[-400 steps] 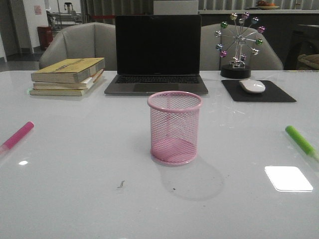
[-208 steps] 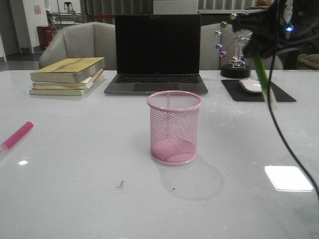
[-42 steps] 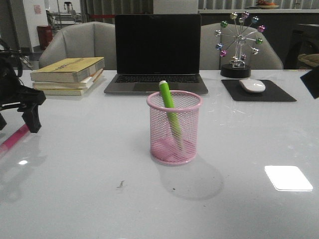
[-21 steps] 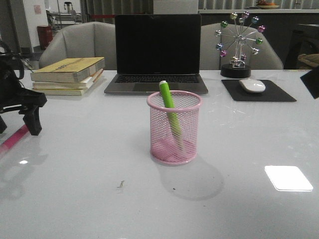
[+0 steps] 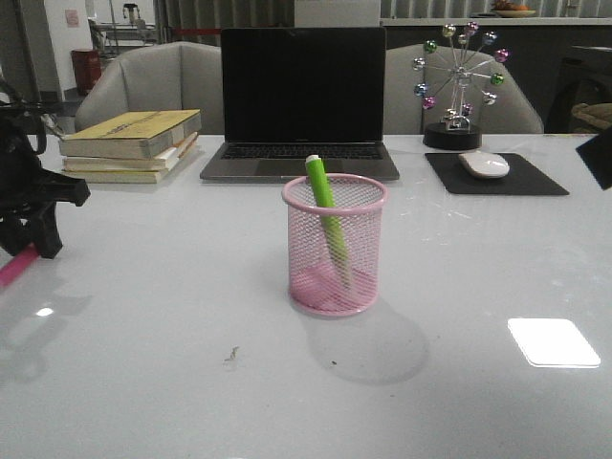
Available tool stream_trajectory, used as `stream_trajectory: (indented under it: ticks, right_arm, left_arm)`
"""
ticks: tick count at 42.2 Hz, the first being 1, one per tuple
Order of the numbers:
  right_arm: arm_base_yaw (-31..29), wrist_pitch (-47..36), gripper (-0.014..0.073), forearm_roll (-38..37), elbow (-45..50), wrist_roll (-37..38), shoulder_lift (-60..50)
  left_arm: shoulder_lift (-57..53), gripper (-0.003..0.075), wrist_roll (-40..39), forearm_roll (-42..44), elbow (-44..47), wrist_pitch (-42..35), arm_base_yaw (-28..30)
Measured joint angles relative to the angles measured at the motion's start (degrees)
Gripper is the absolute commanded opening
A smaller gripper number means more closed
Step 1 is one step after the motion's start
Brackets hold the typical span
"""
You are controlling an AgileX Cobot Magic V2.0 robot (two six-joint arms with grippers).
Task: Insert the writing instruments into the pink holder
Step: 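Close the left gripper around the pink marker, then carry the pink marker with the left gripper and insert it into the holder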
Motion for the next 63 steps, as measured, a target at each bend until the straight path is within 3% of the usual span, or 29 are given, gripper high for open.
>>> stream_trajectory:
  ticks: [9, 14, 24, 33, 40, 46, 59, 63]
  right_arm:
    - [0.0, 0.0, 0.0318, 0.0, 0.0, 0.0, 0.0]
    - [0.0, 0.0, 0.0318, 0.0, 0.0, 0.0, 0.0]
    - [0.0, 0.0, 0.0318, 0.0, 0.0, 0.0, 0.0]
    - [0.0, 0.0, 0.0318, 0.0, 0.0, 0.0, 0.0]
    - [0.0, 0.0, 0.0318, 0.0, 0.0, 0.0, 0.0]
    - [0.0, 0.0, 0.0318, 0.0, 0.0, 0.0, 0.0]
    - [0.0, 0.0, 0.0318, 0.0, 0.0, 0.0, 0.0]
    - [0.0, 0.0, 0.0318, 0.0, 0.0, 0.0, 0.0]
  left_arm:
    - [-2.7, 0.0092, 0.0, 0.0, 2.7, 1.5, 0.0]
    - [-10.6, 0.0091, 0.0, -0.1, 10.5, -3.7, -0.6]
    - [-33.6, 0.0091, 0.0, -2.6, 29.2, -24.8, -7.4]
    - [-45.1, 0.0091, 0.0, -6.6, 40.4, -51.2, -22.6]
    - [-41.8, 0.0091, 0.0, -7.1, 41.3, -68.5, -34.3]
    - [-33.9, 0.0092, -0.1, -7.3, 39.4, -79.2, -40.5]
    - [-16.9, 0.0094, -0.1, -7.4, 29.2, -84.0, -44.5]
    - [-14.5, 0.0160, -0.2, -7.4, 28.8, -84.0, -44.6]
